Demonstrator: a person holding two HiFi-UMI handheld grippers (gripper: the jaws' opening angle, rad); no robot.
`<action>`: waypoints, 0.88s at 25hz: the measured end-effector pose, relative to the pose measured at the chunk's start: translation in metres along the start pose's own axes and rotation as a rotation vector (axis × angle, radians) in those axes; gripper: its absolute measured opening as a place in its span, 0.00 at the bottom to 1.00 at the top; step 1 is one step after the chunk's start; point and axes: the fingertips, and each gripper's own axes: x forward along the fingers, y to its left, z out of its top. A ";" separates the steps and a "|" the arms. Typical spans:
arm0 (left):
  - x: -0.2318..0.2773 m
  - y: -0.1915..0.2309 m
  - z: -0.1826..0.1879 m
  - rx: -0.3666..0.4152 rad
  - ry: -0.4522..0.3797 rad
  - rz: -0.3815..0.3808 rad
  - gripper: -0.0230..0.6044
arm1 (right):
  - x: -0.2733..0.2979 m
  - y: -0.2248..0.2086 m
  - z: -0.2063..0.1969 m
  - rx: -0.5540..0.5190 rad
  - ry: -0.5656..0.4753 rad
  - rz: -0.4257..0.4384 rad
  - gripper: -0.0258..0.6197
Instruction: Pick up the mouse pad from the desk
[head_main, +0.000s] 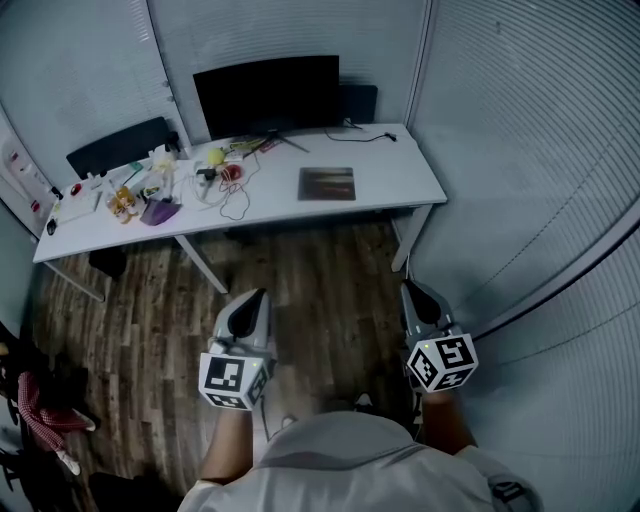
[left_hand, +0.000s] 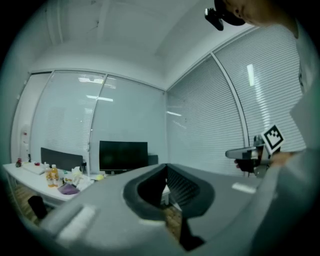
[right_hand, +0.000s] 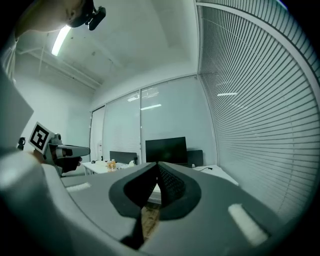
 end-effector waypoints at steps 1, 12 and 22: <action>0.002 0.000 0.000 -0.001 0.003 0.001 0.04 | 0.002 -0.002 -0.001 0.017 -0.002 -0.001 0.05; 0.050 -0.030 -0.002 0.003 0.032 0.019 0.04 | 0.019 -0.064 -0.012 0.108 -0.005 0.046 0.05; 0.107 -0.072 -0.010 0.007 0.073 0.087 0.04 | 0.039 -0.128 -0.026 0.114 0.043 0.178 0.05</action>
